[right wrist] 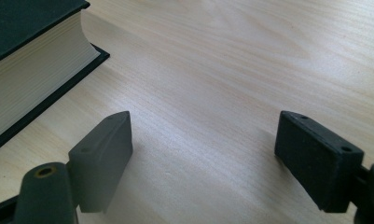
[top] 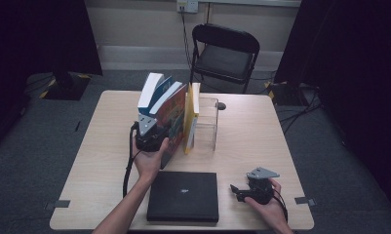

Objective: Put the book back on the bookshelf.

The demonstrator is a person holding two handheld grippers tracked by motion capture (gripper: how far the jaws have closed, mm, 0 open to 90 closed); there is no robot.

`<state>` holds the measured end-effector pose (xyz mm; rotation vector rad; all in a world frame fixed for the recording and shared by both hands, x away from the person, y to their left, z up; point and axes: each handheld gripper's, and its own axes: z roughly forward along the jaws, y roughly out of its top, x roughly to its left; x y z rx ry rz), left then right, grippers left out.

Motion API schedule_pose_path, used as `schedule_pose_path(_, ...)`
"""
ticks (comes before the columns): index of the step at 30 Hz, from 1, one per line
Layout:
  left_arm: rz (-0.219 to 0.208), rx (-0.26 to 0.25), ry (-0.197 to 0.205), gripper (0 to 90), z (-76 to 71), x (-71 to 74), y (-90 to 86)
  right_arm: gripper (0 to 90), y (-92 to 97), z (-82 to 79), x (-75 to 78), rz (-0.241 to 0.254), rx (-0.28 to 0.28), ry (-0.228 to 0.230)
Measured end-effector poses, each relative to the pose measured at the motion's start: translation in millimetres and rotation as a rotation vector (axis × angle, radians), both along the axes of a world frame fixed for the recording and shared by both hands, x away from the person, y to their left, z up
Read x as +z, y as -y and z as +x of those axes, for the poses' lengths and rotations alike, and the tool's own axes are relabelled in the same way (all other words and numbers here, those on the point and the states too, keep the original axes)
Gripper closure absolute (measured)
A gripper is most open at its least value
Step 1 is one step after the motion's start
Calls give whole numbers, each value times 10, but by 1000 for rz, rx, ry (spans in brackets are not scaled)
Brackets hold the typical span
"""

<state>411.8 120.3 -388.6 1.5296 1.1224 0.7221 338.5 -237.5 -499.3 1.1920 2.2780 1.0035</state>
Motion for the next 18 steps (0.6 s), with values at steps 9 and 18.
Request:
schedule_pose_path(9,11,31,18,748,104,-104,131,189,0,0,0,0,0,0)
schedule_pose_path(18,0,24,27,746,98,-187,124,189,0,0,0,1,0,-1)
